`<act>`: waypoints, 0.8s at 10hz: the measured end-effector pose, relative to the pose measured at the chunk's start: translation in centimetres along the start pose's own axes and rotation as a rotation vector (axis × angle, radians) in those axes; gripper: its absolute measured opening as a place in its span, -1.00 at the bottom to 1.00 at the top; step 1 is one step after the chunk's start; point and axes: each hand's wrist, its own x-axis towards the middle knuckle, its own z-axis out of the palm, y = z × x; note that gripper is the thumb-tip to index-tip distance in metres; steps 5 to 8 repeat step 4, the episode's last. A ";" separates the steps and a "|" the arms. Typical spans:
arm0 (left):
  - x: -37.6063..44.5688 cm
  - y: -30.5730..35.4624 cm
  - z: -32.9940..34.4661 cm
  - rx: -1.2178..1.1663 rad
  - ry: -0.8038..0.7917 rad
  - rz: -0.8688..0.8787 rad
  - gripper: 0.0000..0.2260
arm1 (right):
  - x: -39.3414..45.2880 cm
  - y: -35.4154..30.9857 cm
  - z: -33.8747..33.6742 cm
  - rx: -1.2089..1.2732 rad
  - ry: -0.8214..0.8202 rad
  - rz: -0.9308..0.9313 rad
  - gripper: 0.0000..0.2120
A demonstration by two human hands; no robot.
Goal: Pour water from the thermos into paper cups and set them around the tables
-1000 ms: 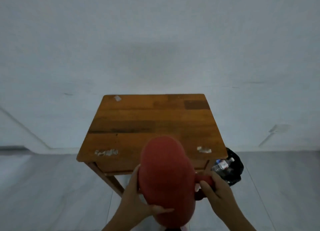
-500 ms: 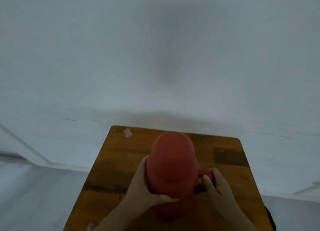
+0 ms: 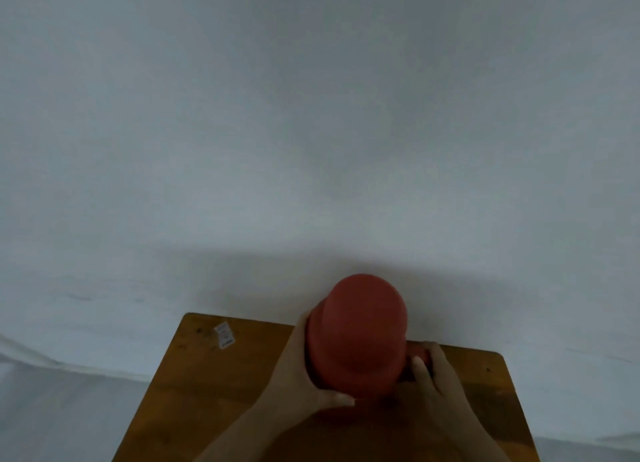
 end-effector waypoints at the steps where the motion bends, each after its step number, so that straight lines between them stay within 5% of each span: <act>1: 0.0 -1.3 0.6 0.030 0.000 -0.014 0.33 | 0.0 0.3 0.1 -0.012 -0.036 0.030 -0.81; 8: -0.5 -2.0 0.5 0.004 0.043 -0.012 0.29 | 0.5 -0.8 0.9 0.047 -0.017 -0.023 -0.70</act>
